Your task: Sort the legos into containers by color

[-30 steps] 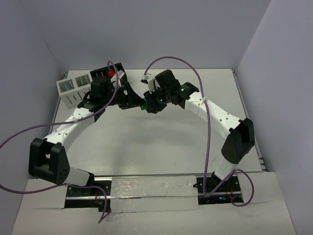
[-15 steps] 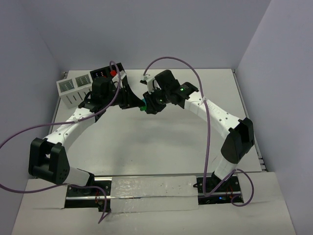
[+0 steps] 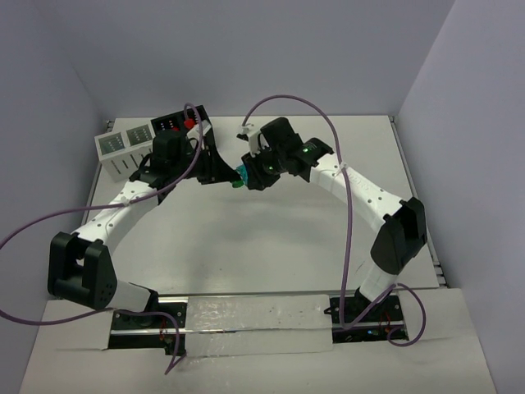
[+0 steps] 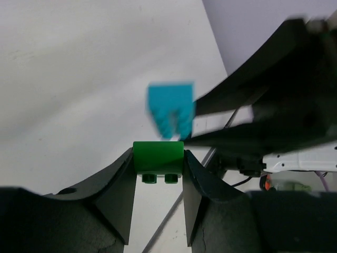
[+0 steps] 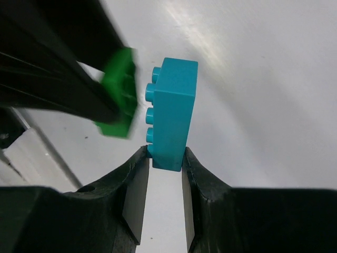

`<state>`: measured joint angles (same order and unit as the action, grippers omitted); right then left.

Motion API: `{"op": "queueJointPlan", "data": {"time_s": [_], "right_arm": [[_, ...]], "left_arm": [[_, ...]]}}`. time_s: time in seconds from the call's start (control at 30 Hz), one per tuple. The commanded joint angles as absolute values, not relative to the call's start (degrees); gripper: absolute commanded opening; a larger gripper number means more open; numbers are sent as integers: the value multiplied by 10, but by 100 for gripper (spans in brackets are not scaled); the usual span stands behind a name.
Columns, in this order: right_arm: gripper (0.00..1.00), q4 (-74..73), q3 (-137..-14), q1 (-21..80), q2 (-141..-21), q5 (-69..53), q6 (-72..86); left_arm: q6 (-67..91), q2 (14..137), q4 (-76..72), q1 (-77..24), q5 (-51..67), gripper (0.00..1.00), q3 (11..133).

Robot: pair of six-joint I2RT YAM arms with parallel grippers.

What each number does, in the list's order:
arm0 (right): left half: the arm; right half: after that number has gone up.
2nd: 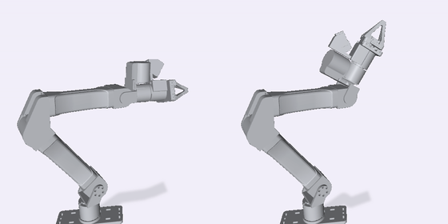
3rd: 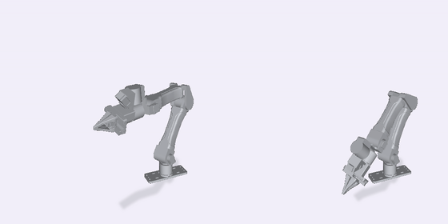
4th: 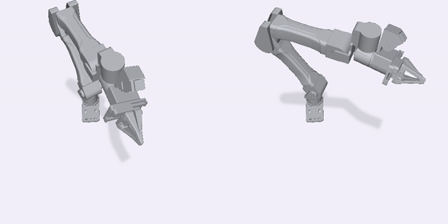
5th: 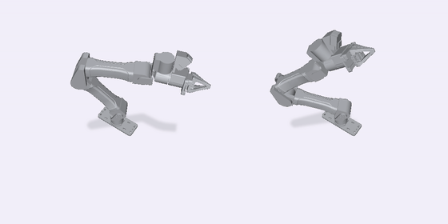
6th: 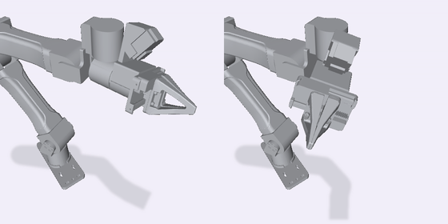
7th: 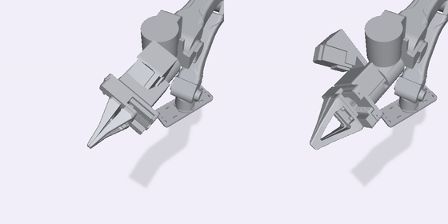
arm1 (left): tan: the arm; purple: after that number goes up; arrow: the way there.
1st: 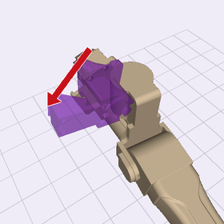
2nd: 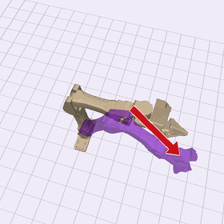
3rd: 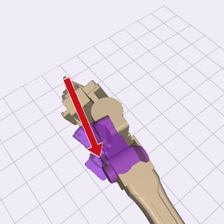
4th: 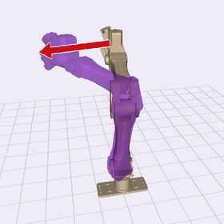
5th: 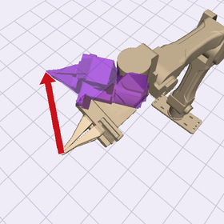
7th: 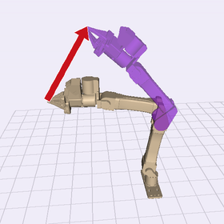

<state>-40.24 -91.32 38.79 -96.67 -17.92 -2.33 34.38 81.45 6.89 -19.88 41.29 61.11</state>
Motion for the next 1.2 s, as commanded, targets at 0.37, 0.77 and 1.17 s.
{"op": "queueJointPlan", "data": {"time_s": [0.37, 0.77, 1.17], "right_arm": [[0, -365, -877, 275, -888, -123, -19], [0, -378, -893, 275, -906, -138, -27], [0, -386, -904, 276, -923, -149, -31]], "left_arm": [[123, 773, 206, -31, 288, 0, 710], [-22, 918, 136, 59, 95, 0, 877], [7, 1095, 123, 112, 156, 0, 990]]}}
